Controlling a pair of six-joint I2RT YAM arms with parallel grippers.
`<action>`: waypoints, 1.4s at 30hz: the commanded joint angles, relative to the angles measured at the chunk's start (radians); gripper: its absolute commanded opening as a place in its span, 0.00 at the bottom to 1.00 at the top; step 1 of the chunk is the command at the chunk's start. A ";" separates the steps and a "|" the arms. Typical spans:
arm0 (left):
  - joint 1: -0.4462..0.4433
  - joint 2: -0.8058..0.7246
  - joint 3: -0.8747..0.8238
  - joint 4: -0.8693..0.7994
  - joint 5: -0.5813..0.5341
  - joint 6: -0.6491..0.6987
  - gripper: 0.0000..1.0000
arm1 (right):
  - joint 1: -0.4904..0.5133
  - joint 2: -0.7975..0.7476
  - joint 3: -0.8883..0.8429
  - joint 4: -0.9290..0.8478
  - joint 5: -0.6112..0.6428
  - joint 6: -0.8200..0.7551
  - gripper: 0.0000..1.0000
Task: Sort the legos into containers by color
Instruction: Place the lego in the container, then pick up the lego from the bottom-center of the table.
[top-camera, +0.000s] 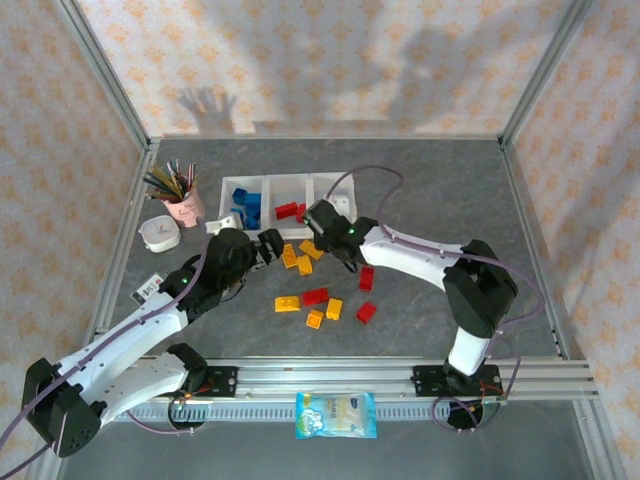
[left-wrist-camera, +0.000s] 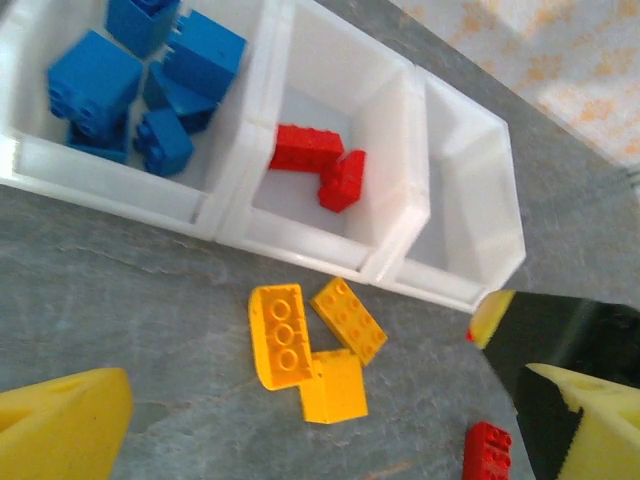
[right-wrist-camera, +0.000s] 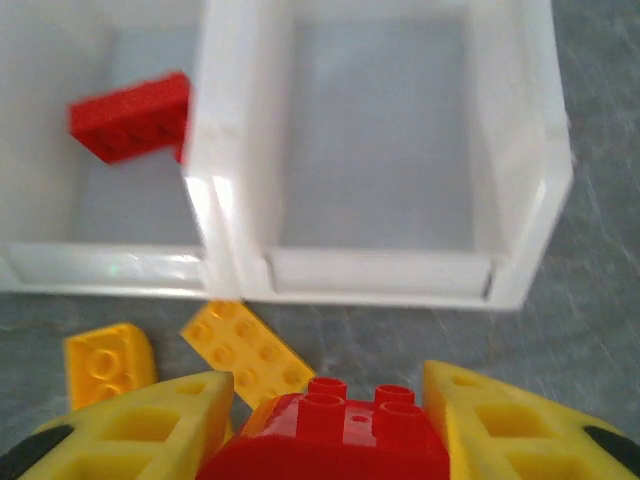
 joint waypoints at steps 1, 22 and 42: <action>0.064 -0.029 0.025 -0.068 -0.002 0.048 0.99 | -0.001 0.074 0.122 0.043 -0.021 -0.098 0.46; 0.224 0.038 0.022 -0.028 0.070 0.094 0.99 | -0.015 0.513 0.622 0.009 -0.081 -0.269 0.57; 0.218 -0.027 0.007 -0.046 0.166 0.092 0.99 | -0.016 0.138 0.274 0.005 -0.162 -0.214 0.72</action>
